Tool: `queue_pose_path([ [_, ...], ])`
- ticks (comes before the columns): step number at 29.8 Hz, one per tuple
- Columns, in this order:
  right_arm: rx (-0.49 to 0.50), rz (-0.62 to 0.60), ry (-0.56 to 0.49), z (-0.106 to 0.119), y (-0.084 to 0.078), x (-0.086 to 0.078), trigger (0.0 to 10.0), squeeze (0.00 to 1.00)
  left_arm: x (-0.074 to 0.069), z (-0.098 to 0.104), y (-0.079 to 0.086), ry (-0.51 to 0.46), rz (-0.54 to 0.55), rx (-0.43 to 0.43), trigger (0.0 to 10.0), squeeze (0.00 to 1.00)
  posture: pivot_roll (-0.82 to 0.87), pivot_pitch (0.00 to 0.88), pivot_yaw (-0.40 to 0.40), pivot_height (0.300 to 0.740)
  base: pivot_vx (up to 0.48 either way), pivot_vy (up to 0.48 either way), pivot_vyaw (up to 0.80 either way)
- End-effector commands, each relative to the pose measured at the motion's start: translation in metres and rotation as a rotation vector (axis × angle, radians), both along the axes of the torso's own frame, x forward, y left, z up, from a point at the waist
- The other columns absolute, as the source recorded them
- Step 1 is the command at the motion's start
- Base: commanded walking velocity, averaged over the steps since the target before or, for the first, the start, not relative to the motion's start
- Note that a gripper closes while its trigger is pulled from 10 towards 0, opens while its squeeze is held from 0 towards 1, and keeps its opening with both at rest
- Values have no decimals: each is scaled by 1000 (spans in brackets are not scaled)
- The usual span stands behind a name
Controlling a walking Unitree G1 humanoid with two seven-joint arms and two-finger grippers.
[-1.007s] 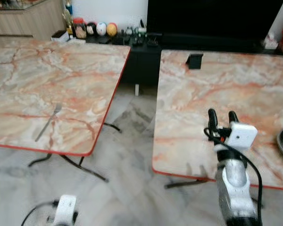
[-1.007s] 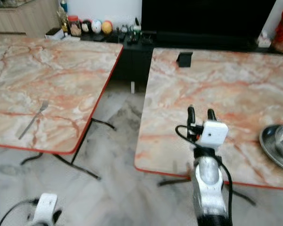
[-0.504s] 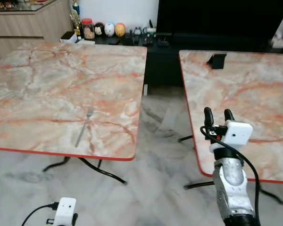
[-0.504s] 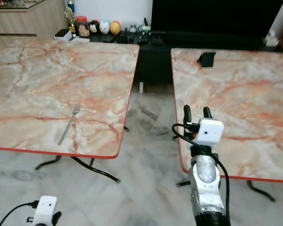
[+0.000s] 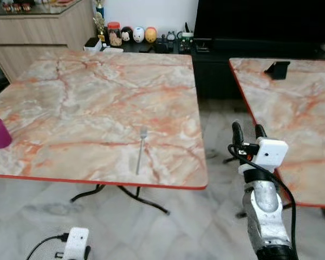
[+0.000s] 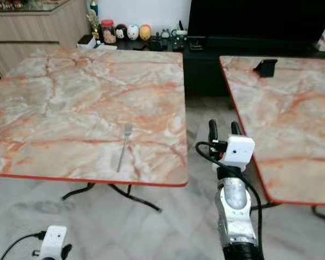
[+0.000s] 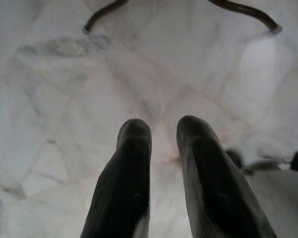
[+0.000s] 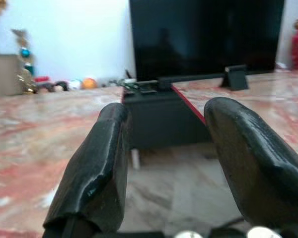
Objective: Setting the table
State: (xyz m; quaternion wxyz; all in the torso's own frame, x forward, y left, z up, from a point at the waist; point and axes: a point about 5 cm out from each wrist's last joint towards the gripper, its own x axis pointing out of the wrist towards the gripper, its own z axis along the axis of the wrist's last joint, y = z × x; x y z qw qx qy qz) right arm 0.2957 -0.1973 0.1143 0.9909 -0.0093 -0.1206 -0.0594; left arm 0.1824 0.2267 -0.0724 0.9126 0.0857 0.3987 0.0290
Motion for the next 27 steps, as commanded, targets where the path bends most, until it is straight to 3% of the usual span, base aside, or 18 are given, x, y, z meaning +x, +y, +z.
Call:
queue_pose_path([
  [1, 7, 10, -24, 6, 3, 3, 10000, 0, -3, -1, 4, 15, 6, 9, 10000, 0, 41, 0, -14, 731, 0, 442, 0],
  [20, 9, 21, -25, 6, 5, 4, 10000, 0, -3, -1, 3, 21, 6, 7, 10000, 0, 46, 0, -17, 731, 0, 435, 0],
  [27, 12, 18, -26, 6, 4, 4, 10000, 0, -2, -1, 3, 17, 6, 7, 10000, 0, 45, 0, -15, 731, 0, 44, 0],
])
